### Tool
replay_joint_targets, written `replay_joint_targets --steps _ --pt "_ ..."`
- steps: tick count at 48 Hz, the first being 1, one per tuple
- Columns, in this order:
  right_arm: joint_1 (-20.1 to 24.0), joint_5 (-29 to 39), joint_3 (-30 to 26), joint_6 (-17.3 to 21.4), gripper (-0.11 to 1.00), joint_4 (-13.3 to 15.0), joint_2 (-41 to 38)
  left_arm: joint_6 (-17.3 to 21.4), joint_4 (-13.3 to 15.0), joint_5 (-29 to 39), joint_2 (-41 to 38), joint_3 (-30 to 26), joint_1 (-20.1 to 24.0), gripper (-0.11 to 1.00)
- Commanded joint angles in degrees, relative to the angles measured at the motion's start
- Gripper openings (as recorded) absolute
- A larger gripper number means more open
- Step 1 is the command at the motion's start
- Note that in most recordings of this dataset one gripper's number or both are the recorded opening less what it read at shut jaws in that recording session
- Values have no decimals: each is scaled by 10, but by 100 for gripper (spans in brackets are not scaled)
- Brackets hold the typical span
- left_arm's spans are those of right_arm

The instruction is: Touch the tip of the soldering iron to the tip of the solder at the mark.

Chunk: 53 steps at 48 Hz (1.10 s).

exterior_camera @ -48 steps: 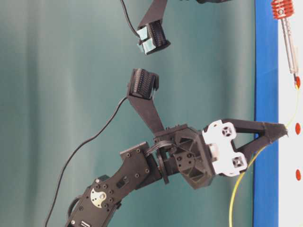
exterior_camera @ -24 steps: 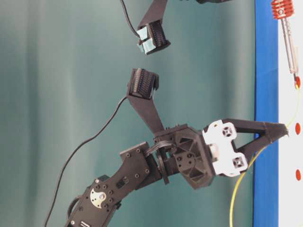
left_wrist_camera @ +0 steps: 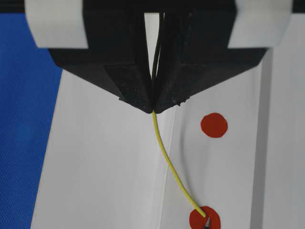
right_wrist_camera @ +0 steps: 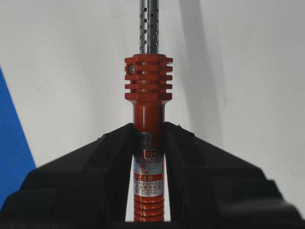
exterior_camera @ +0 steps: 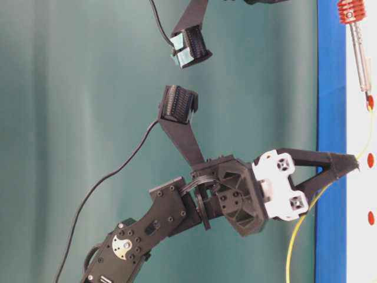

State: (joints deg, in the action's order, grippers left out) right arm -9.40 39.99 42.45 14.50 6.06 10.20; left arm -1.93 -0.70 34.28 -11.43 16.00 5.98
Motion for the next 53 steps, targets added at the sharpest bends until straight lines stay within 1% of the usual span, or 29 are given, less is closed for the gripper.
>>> replay_joint_targets --steps 1,18,26,37,43,53 --pt "1 -4 -13 -1 7 -1 4 -2 0 -2 10 -7 -1 2" --pt "1 -7 -13 0 7 -1 4 3 0 -2 13 -6 -6 2" --pt "1 -9 -13 -1 7 -1 4 2 0 6 48 10 -18 2" --pt "1 -11 -13 -1 7 0 5 -20 0 2 134 76 -44 2" --pt "1 -18 -13 -1 7 -1 5 -45 0 -1 179 118 -54 2" --pt "1 -25 -13 0 7 -1 5 -74 0 -32 260 185 -66 2"
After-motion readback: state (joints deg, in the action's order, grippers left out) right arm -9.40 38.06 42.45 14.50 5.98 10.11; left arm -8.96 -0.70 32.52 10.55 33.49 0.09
